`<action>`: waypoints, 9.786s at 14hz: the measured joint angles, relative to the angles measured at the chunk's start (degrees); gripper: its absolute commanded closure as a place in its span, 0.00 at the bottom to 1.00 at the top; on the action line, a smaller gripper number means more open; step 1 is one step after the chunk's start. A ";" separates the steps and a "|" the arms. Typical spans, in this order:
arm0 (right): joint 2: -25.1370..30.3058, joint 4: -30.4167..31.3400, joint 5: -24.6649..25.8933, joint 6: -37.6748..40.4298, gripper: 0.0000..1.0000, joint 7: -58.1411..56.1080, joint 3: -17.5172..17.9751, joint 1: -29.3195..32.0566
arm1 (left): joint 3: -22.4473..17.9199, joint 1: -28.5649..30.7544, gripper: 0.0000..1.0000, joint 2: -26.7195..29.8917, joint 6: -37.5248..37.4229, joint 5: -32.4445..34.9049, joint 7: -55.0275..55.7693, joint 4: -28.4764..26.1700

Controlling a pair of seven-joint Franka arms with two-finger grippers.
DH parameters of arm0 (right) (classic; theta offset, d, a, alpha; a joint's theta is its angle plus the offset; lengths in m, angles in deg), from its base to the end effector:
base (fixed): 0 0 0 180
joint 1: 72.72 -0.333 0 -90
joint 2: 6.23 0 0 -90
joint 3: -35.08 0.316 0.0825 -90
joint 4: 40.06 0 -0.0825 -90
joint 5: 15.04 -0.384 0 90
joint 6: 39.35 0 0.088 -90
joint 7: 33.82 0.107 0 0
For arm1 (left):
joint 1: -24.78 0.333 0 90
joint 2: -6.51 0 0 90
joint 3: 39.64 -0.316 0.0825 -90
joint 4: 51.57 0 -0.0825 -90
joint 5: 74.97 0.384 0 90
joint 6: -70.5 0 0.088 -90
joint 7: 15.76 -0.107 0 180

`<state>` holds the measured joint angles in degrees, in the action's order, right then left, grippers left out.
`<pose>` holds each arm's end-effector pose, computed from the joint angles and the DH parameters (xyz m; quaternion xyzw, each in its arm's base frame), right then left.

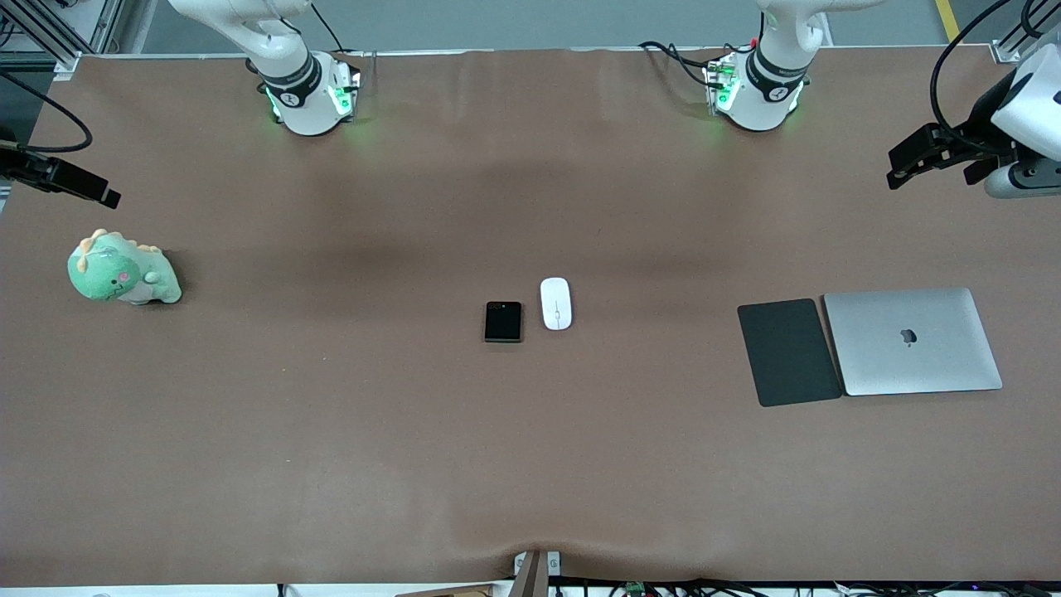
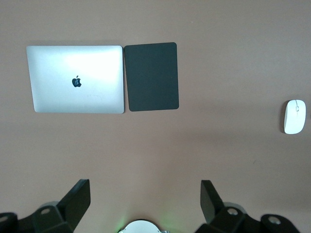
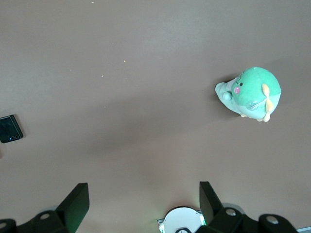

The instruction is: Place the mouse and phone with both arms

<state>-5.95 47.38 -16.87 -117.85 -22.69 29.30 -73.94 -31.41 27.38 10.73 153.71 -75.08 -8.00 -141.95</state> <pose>0.5299 -0.0385 0.6318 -0.9880 0.1341 0.0763 0.0117 0.5164 -0.0543 0.6504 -0.9995 -0.0188 0.0254 0.0073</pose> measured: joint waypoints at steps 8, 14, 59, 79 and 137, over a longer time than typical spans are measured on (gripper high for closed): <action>0.00 0.00 0.00 -0.16 0.00 0.00 0.09 -0.04 | 0.16 -0.03 0.00 -0.65 -0.82 0.00 0.18 -0.01; 0.00 0.00 0.00 -0.16 0.00 0.00 0.09 -0.04 | 1.94 -0.21 0.00 -0.94 -1.04 0.00 2.92 -0.15; -0.44 0.11 0.00 -1.31 0.00 0.00 0.35 -1.38 | 16.07 -25.54 0.00 -48.00 49.93 17.39 56.34 -2.23; -14.98 0.78 -0.90 -15.34 0.00 0.25 0.79 -12.50 | 15.55 -27.03 0.33 -51.98 50.37 19.59 56.34 0.04; -50.79 -9.74 -9.87 -49.44 1.00 21.17 -0.66 -38.92 | 18.82 19.36 0.42 -38.70 49.69 17.12 17.26 -15.25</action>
<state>-56.74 37.64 -26.75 -167.30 -1.52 28.64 -112.86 -12.58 46.73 -27.98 203.41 -57.96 9.26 -157.20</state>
